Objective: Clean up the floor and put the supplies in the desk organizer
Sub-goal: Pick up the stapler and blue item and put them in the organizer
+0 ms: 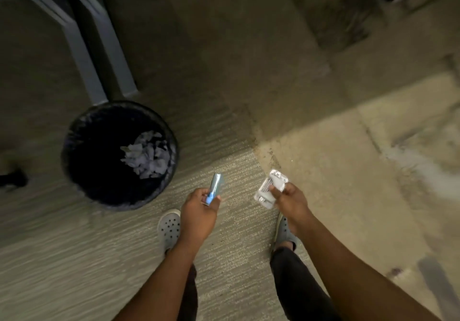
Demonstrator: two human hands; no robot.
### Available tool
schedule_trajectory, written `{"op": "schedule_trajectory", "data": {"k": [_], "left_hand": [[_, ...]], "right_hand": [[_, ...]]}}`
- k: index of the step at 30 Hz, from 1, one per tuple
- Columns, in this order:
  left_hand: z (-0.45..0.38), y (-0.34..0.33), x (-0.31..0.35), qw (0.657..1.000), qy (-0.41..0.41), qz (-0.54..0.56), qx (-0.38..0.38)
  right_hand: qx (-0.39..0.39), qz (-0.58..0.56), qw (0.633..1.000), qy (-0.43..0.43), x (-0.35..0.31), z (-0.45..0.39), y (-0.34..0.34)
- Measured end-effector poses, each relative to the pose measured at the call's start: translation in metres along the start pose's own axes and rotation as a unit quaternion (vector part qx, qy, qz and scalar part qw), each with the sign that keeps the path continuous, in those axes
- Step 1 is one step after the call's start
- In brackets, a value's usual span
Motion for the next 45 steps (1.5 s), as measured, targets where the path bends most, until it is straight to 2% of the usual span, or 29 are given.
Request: {"op": "schedule_trajectory", "data": {"k": [8,11,19,22,26,30,34,39,45], "left_hand": [[0.099,0.181,0.119,0.994,-0.097,0.009,0.048],[0.117,0.235,0.148,0.99,-0.123,0.024,0.07],[0.136,0.375,0.22,0.976,-0.178,-0.063,0.104],[0.128,0.412,0.255,0.971,-0.193,-0.067,0.122],[0.11,0.448,0.298,0.964,-0.208,-0.038,0.162],[0.082,0.479,0.341,0.954,-0.205,-0.024,0.219],[0.043,0.507,0.384,0.933,-0.207,0.002,0.294],[-0.005,0.54,0.427,0.903,-0.197,0.04,0.379],[-0.07,0.573,0.471,0.877,-0.194,-0.028,0.439]], "right_hand": [[-0.016,-0.023,0.997,0.069,-0.084,0.23,-0.027],[-0.03,-0.049,0.993,0.102,-0.116,0.289,-0.039],[-0.075,-0.097,0.978,0.17,-0.204,0.415,-0.088],[-0.093,-0.09,0.973,0.192,-0.241,0.439,-0.102],[-0.071,-0.044,0.964,0.252,-0.299,0.462,-0.119],[-0.03,0.022,0.94,0.338,-0.372,0.479,-0.135],[-0.029,0.047,0.914,0.401,-0.456,0.48,-0.153],[-0.022,0.033,0.908,0.417,-0.562,0.468,-0.169],[0.0,0.066,0.903,0.424,-0.673,0.445,-0.195]]}}
Point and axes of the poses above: each hand's wrist, its own z-axis away from the middle knuckle, its own y-axis out of the back of the hand, x = y × z, the point moved 2 cm from there along -z, towards the middle knuckle, and after that the axes turned 8 degrees about -y, right-handed, at the moved point
